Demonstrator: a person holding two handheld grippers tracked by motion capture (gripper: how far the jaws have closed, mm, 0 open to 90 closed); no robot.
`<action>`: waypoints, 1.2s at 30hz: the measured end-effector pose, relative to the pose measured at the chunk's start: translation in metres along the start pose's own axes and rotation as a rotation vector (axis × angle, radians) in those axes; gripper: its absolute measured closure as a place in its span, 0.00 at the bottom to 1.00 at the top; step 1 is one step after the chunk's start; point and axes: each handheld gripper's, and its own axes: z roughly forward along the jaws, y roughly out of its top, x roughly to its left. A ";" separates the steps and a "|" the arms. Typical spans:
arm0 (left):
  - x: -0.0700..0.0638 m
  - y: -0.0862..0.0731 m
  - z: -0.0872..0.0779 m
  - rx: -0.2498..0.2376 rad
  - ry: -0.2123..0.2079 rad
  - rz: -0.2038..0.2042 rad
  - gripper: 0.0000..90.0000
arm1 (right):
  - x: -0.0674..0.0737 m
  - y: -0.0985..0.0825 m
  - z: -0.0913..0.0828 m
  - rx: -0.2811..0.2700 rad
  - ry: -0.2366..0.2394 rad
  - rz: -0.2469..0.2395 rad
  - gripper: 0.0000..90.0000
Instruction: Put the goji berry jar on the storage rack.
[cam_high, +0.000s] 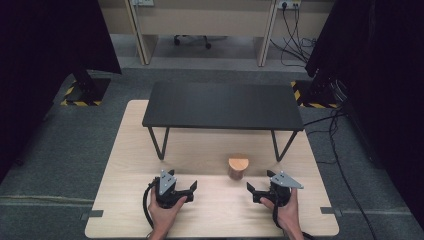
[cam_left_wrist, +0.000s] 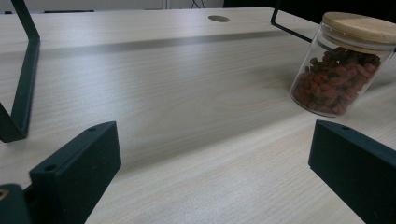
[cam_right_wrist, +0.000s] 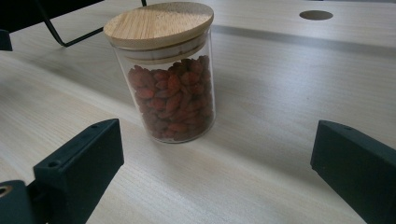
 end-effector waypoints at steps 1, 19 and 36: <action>0.000 0.000 0.000 0.000 0.000 0.000 0.02 | 0.000 0.000 0.001 -0.002 0.001 0.000 0.03; 0.000 0.000 0.000 -0.001 0.001 0.002 0.02 | -0.001 0.002 0.010 -0.011 0.033 -0.003 0.03; 0.000 0.000 0.000 -0.001 0.001 0.002 0.02 | -0.004 0.008 0.022 -0.010 0.079 -0.019 0.03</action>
